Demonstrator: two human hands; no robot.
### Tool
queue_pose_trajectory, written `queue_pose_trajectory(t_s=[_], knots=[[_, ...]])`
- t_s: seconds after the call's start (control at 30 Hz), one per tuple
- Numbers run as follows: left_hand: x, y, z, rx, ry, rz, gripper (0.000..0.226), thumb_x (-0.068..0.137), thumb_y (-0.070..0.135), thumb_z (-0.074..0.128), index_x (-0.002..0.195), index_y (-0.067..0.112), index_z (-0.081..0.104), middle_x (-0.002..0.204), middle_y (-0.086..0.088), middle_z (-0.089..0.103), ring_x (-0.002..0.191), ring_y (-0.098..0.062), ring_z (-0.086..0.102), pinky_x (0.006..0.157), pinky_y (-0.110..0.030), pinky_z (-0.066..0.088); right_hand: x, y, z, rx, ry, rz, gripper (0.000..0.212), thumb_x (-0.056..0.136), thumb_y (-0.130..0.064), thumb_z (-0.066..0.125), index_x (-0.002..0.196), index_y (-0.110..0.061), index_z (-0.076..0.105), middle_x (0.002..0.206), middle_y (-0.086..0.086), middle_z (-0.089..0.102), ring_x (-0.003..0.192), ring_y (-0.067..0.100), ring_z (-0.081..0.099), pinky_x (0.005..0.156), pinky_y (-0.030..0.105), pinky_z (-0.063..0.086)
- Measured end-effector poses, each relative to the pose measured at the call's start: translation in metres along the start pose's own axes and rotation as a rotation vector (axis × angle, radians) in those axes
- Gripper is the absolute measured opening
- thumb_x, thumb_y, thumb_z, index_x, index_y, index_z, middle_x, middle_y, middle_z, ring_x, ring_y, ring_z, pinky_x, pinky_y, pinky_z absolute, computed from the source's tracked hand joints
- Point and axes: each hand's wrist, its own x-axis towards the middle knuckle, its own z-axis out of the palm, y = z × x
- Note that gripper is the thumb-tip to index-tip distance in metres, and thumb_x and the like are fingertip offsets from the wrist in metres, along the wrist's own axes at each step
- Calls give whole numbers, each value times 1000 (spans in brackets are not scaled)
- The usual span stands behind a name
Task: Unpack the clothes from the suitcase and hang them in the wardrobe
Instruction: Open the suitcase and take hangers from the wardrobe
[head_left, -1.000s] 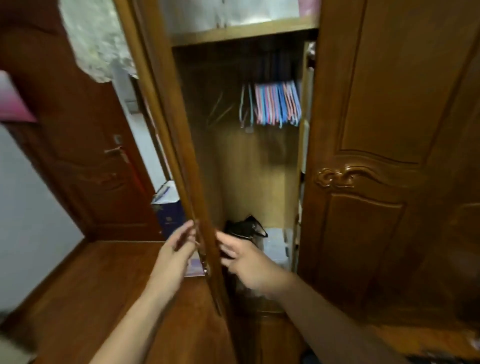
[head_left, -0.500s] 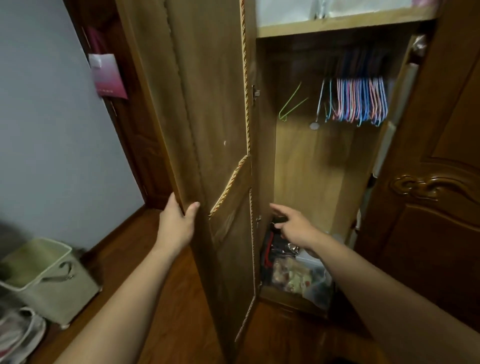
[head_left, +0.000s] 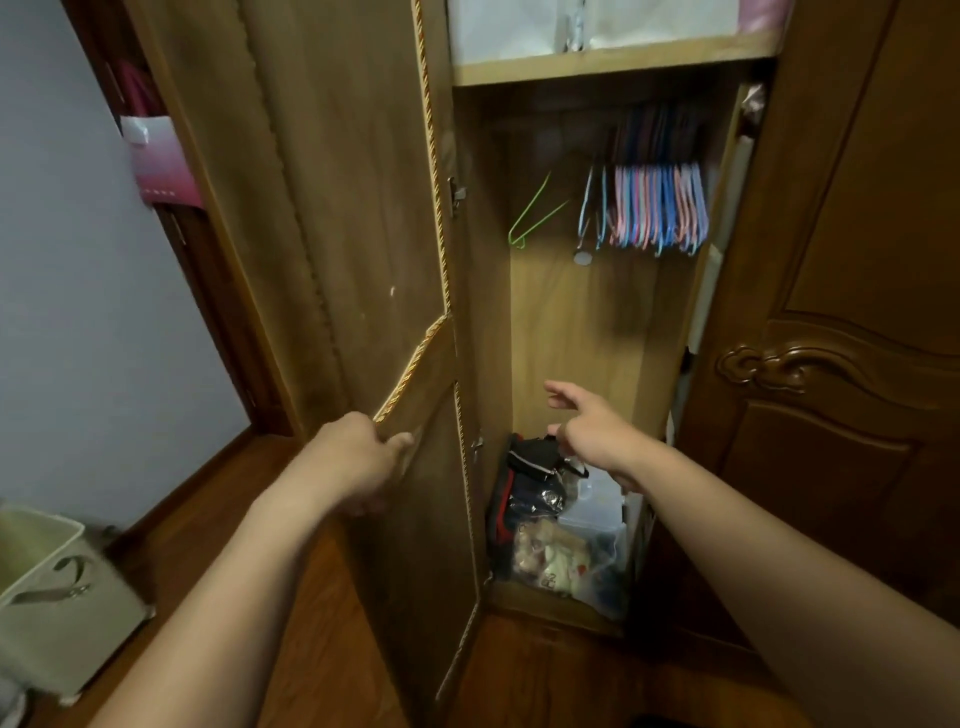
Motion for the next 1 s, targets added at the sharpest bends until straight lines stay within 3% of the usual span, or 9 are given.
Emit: queue_pose_trajectory(t_s=[0.07, 0.17, 0.33, 0.4, 0.47, 0.57, 0.67, 0.87, 1.0], knots=[[10, 36, 3, -133, -94, 132, 40, 100, 43, 56, 90, 8, 72, 76, -7, 76, 70, -24, 75, 73, -42, 64, 4, -4, -20, -27, 35, -4, 73, 91, 12, 46, 151, -30, 37, 143, -4, 46, 101, 17, 64, 73, 34, 55], [30, 88, -6, -233, -172, 331, 36, 101, 38, 58, 85, 9, 72, 82, -7, 76, 75, -21, 75, 70, -34, 62, 16, -22, -68, -94, 102, -34, 72, 92, 8, 51, 152, -27, 34, 146, 0, 45, 124, 23, 55, 90, 32, 50], [96, 177, -40, -414, -63, 496, 31, 101, 34, 58, 83, 11, 70, 72, -3, 72, 64, -20, 69, 51, -25, 49, 46, -63, -152, -222, 255, -86, 67, 93, -1, 56, 152, -25, 34, 145, 2, 48, 117, 18, 54, 79, 26, 46], [139, 208, -39, -458, -29, 496, 28, 101, 31, 56, 85, 11, 68, 73, -5, 67, 63, -20, 64, 49, -24, 45, 62, -74, -171, -324, 287, -93, 66, 96, -4, 55, 154, -23, 32, 148, 2, 46, 120, 17, 52, 84, 24, 45], [190, 235, -28, -437, -37, 460, 26, 100, 29, 56, 84, 10, 65, 82, -9, 67, 68, -24, 64, 54, -29, 49, 83, -84, -187, -389, 313, -97, 66, 96, -4, 54, 155, -23, 29, 151, 3, 43, 132, 20, 47, 93, 23, 43], [264, 263, -14, -196, 80, 402, 25, 95, 33, 58, 96, 10, 66, 101, -14, 70, 89, -34, 69, 70, -36, 60, 121, -97, -203, -436, 357, -109, 65, 97, -5, 52, 155, -24, 28, 150, 4, 43, 121, 22, 54, 80, 22, 49], [329, 280, -9, -26, 164, 384, 38, 94, 35, 57, 120, 7, 58, 126, -18, 63, 115, -38, 60, 91, -35, 50, 161, -106, -209, -462, 400, -121, 64, 97, -6, 54, 154, -24, 30, 149, 3, 46, 126, 22, 52, 94, 27, 49], [431, 307, 3, -115, 199, 319, 60, 99, 43, 51, 146, 9, 36, 147, -20, 44, 135, -39, 44, 109, -43, 38, 218, -109, -213, -548, 385, -134, 64, 98, -10, 57, 155, -24, 31, 154, 1, 41, 138, 21, 42, 107, 26, 38], [466, 311, 15, -235, 188, 306, 64, 101, 41, 52, 152, 8, 34, 149, -17, 48, 138, -37, 43, 110, -38, 38, 234, -107, -220, -517, 382, -117, 61, 99, -12, 57, 153, -26, 33, 151, -2, 43, 131, 19, 48, 96, 23, 43]])
